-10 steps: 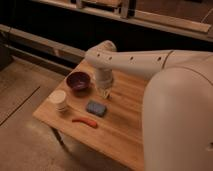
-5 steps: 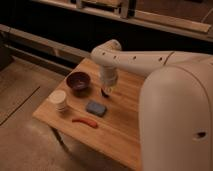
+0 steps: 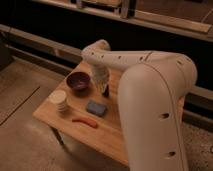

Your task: Knock the eraser over

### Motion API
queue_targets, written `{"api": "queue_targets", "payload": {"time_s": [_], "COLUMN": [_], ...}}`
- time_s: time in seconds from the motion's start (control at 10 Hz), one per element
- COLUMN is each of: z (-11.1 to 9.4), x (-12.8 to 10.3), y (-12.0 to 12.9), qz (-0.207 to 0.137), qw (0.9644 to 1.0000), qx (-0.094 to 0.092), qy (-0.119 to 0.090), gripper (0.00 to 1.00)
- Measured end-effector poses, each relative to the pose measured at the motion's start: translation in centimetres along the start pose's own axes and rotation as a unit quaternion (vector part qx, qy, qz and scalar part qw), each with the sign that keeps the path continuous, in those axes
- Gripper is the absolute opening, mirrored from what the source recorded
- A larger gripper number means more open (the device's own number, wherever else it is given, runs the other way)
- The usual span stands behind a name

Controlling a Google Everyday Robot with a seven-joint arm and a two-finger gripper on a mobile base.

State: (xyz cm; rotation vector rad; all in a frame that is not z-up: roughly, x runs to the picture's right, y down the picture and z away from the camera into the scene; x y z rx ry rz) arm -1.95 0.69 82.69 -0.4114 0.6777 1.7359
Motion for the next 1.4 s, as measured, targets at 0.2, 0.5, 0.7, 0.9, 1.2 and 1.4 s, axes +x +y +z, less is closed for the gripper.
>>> {"api": "queue_targets", "payload": {"time_s": [0.2, 0.5, 0.7, 0.9, 1.2, 1.4], "z": [0.2, -2.0, -5.3, -7.6, -9.8, -9.8], "x": [-0.6, -2.7, -4.1, -4.2, -3.1, -3.2], "y": [-0.6, -3.1, -6.5, -8.9, -7.8, -8.1], "qz": [-0.005, 0.011, 0.045, 0.067, 0.05, 0.051], "qw": [0.9999, 0.9985, 0.9927, 0.9868, 0.9829, 0.9828], "qx": [0.013, 0.035, 0.071, 0.095, 0.109, 0.11], "qy": [-0.003, -0.041, -0.086, -0.112, -0.14, -0.139], "gripper": [0.0, 0.0, 0.0, 0.0, 0.01, 0.18]}}
